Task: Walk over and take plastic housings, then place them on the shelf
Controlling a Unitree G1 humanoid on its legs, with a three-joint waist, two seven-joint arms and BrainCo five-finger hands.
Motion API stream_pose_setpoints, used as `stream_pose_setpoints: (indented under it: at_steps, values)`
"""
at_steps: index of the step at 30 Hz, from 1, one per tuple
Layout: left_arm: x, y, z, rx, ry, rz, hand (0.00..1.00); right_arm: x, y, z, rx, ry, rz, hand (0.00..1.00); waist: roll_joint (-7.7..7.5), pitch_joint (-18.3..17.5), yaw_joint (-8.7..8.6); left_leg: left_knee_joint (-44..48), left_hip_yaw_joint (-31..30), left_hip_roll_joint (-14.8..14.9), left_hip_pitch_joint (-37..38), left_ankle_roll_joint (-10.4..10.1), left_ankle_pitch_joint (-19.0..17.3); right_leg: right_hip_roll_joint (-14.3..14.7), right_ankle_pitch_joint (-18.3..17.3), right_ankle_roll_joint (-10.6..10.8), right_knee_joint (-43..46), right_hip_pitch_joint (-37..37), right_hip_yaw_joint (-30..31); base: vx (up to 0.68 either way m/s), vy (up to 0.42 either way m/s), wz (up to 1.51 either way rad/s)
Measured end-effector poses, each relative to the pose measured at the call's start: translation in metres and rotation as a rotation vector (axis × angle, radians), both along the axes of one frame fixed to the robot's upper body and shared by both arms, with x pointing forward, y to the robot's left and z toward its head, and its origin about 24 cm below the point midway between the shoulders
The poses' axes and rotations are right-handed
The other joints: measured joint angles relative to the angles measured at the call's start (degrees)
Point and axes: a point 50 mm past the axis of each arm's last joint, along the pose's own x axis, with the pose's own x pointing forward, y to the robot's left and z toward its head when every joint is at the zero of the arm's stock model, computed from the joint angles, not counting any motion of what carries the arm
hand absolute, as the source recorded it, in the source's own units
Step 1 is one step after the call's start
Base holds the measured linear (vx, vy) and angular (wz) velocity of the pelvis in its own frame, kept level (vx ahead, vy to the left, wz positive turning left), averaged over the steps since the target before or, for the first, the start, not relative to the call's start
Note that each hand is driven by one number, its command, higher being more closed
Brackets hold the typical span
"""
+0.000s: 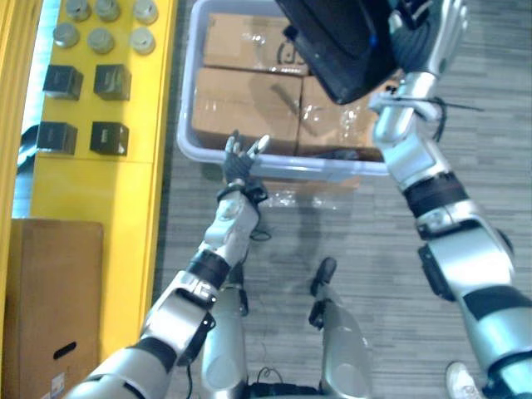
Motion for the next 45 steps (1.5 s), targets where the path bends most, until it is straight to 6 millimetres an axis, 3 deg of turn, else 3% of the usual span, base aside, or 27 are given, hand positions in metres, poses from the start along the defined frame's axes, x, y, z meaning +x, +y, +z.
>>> stream_pose_setpoints:
  at_steps: [9,13,16,23,24,32,38,41,42,45]
  values:
    - [-0.006,-0.011,0.019,-0.003,-0.113,-0.112,0.00,-0.004,0.026,-0.040,-0.104,0.076,0.125,1.00,-0.76,-0.3,-0.95,-4.3,1.2,-0.1,6.9,-0.8,0.6,0.4,0.2,0.2,-2.4,5.3,0.4,0.02,0.012,-0.04]
    - [-0.009,-0.017,0.022,-0.015,-0.145,-0.161,0.00,-0.005,0.037,-0.047,-0.140,0.094,0.176,1.00,-0.95,-0.4,-1.43,-5.8,1.6,-0.1,9.0,-1.0,0.9,0.5,0.2,0.2,-2.8,6.8,0.5,0.05,0.023,-0.02]
    - [-0.010,-0.018,0.028,-0.117,-0.176,-0.205,0.00,-0.007,0.046,-0.053,-0.164,0.108,0.220,1.00,-1.78,-0.8,-1.45,-6.5,2.3,-0.1,10.0,-1.0,1.0,0.6,0.2,0.2,-3.3,7.2,0.8,0.02,0.019,-0.08]
    - [-0.010,-0.014,0.027,-0.188,-0.163,-0.183,0.00,-0.009,0.051,-0.061,-0.159,0.111,0.258,1.00,-2.26,-1.1,-1.38,-7.7,2.3,-0.2,10.6,-1.1,1.6,0.7,0.3,0.3,-4.2,7.8,0.5,0.00,0.003,0.01]
    - [-0.010,-0.014,0.027,-0.190,-0.157,-0.174,1.00,-0.010,0.054,-0.065,-0.164,0.117,0.276,1.00,-2.38,-1.2,-1.41,-7.7,2.2,-0.2,10.7,-1.1,1.6,0.8,0.3,0.3,-4.6,8.2,0.4,0.00,0.000,0.00]
    - [-0.010,-0.005,0.026,-0.223,-0.128,-0.039,1.00,-0.025,0.065,-0.084,-0.097,0.121,0.366,1.00,-2.75,-1.4,-1.31,-7.8,2.2,-0.3,10.5,-1.1,1.6,0.9,0.7,0.3,-5.4,8.3,0.4,0.00,0.000,0.00]
    - [-0.016,0.002,0.012,-0.233,-0.116,0.061,1.00,-0.040,0.071,-0.110,-0.016,0.167,0.421,1.00,-5.30,-2.9,-1.49,-8.3,2.3,-0.1,11.1,-1.2,1.5,1.3,1.2,0.3,-7.0,9.3,0.5,0.00,0.000,0.00]
    - [-0.020,0.004,-0.002,-0.232,-0.095,0.081,1.00,-0.048,0.073,-0.124,0.021,0.195,0.439,1.00,-5.57,-3.3,-1.54,-8.9,2.5,-0.2,12.9,-1.4,1.4,1.4,1.2,0.4,-7.9,11.2,0.5,0.00,0.000,0.00]
    - [-0.024,0.005,-0.008,-0.229,-0.087,0.083,1.00,-0.051,0.074,-0.131,0.039,0.213,0.444,0.00,-5.66,-4.4,-1.54,-9.5,2.6,-0.2,13.1,-1.4,1.4,1.5,1.2,0.4,-8.2,11.2,0.5,0.02,0.015,-0.04]
    - [-0.032,0.006,-0.022,-0.221,-0.076,0.081,1.00,-0.060,0.072,-0.150,0.069,0.250,0.467,0.00,-5.67,-7.0,-1.62,-10.5,2.8,-0.2,14.0,-1.6,1.5,1.7,1.2,0.4,-9.0,11.8,0.5,0.05,0.017,-0.04]
